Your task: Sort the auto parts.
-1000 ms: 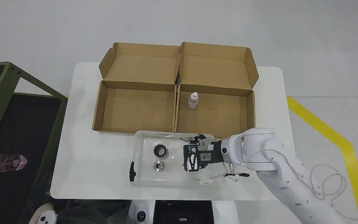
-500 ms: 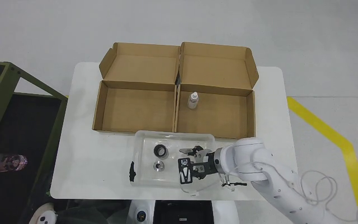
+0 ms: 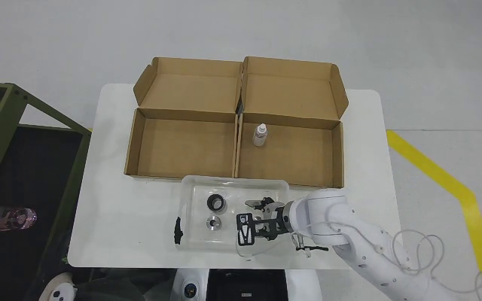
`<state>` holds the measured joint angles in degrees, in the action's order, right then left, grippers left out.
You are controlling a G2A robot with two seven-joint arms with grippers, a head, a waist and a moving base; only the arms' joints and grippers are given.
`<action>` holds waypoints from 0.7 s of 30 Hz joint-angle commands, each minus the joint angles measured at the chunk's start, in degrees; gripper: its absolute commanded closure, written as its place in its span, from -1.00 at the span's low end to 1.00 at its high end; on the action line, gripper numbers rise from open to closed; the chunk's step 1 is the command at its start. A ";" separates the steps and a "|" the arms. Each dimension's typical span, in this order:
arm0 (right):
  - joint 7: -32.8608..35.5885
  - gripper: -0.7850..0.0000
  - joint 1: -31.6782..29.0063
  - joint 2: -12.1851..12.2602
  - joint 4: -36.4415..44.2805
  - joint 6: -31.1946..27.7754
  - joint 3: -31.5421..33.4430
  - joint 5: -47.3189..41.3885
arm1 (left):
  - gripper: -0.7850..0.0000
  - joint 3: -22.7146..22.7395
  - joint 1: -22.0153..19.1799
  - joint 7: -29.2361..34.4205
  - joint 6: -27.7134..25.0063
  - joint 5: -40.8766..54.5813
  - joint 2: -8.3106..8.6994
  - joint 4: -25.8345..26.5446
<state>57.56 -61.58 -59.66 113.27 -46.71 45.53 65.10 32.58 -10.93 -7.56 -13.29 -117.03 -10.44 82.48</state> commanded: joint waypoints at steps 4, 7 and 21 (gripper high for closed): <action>1.12 -0.42 0.54 -0.06 -1.06 1.11 -1.52 0.88 | -1.00 0.00 0.00 0.00 0.00 0.00 0.00 0.00; 1.68 -0.38 1.06 -0.08 -1.60 1.67 -2.13 0.92 | -1.00 0.00 0.00 0.00 0.00 0.00 0.00 0.00; 2.54 0.29 2.93 -0.48 -4.69 3.25 -4.49 1.12 | -1.00 0.00 0.00 0.00 0.00 0.00 0.00 0.00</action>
<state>60.13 -58.71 -60.13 108.68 -43.52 41.11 66.21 32.58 -10.93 -7.56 -13.29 -117.03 -10.44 82.48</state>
